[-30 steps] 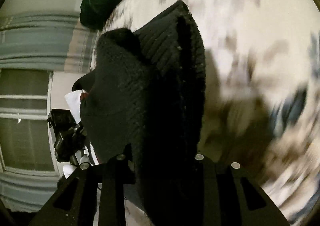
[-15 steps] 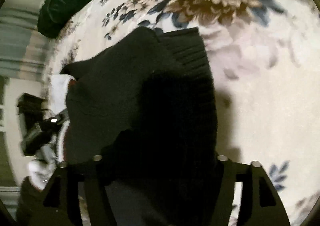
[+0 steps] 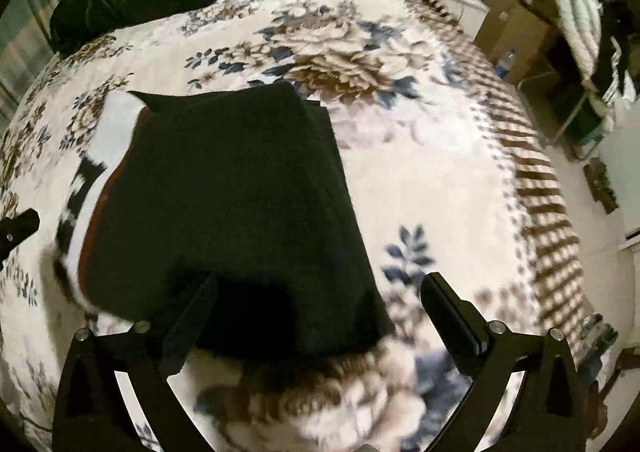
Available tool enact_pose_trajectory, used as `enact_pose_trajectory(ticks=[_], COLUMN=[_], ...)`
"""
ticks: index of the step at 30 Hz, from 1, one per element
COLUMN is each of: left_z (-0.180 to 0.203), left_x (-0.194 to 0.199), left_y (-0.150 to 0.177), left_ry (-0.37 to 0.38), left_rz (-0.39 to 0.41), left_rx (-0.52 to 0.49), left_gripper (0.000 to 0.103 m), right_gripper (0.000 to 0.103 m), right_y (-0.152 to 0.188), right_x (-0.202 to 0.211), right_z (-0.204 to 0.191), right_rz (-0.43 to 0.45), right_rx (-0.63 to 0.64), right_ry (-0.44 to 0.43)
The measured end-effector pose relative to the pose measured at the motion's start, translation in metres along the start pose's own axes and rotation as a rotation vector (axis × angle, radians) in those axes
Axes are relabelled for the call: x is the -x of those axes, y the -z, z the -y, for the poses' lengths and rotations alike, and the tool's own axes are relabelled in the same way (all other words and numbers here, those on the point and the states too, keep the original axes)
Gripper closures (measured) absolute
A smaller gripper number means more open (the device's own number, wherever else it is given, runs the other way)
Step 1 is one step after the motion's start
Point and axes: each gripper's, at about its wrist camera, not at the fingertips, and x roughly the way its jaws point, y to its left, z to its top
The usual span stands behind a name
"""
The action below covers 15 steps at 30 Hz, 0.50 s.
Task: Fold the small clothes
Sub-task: 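Lower the folded sweater onto the bed and open both tools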
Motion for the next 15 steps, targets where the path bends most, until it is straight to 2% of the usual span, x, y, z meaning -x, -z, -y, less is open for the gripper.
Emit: enact_pose_trajectory(ticks=[8, 15], left_z=[0.029, 0.043], left_x=[0.078, 0.173], left_y=[0.018, 0.044], left_ry=[-0.03, -0.053], left_rz=[0.059, 0.128], left_rx=[-0.02, 0.007], left_gripper=[0.008, 0.008], right_gripper=[0.0, 0.0], right_y=[0.038, 0.06], right_x=[0.099, 0.209], right_z=[0.01, 0.032], right_rz=[0.076, 0.179], right_rx=[0.007, 0.008], right_ry=[0.016, 0.004])
